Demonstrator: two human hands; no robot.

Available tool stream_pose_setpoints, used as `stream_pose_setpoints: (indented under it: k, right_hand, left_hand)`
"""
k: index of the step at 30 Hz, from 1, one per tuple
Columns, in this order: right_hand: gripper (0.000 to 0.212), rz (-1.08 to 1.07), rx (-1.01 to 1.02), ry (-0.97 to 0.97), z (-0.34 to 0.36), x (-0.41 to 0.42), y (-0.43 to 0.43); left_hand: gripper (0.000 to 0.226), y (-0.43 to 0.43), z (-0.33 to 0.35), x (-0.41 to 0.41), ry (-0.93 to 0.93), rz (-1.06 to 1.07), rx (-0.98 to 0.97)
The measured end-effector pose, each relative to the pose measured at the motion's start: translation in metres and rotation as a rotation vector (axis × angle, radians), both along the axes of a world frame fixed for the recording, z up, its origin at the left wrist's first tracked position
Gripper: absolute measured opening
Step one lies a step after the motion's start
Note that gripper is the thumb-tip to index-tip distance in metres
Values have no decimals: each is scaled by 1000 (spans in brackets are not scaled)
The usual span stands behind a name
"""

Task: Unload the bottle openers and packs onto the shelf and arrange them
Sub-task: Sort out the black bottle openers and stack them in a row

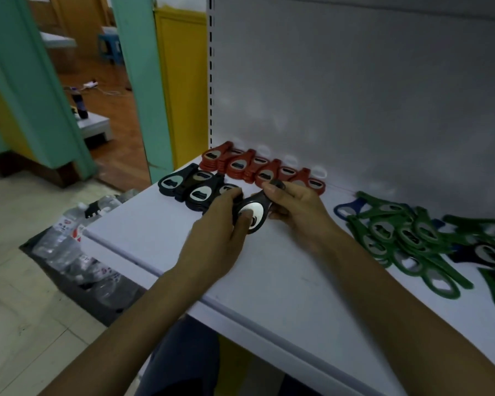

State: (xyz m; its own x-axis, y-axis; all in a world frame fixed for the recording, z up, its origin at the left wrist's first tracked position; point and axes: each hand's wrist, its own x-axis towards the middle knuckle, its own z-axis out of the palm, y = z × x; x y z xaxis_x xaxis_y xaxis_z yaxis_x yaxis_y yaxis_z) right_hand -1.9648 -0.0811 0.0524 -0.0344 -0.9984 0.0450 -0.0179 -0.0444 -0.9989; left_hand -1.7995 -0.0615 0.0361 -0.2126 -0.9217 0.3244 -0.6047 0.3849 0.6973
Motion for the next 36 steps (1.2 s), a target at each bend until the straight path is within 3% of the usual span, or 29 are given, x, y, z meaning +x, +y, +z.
stream_pose_setpoints:
  k: [4, 7, 11, 20, 26, 36]
  right_hand:
    - [12, -49, 22, 90, -4, 2, -1]
    - [18, -87, 82, 134, -2, 3, -4]
    - [38, -160, 158, 411, 4, 3, -14]
    - [38, -77, 240, 581, 9, 28, -36]
    - [24, -99, 267, 454, 9, 28, -38]
    - [17, -123, 224, 439, 11, 33, -32]
  left_hand:
    - [58, -6, 3, 13, -346, 49, -307]
    - [80, -20, 4, 19, -482, 4, -303]
    - [102, -31, -3, 22, -553, -77, -267]
    - [68, -38, -15, 23, -388, -224, -262]
    - [47, -38, -18, 22, -347, -222, -301]
    - [47, -40, -18, 23, -379, -217, -320]
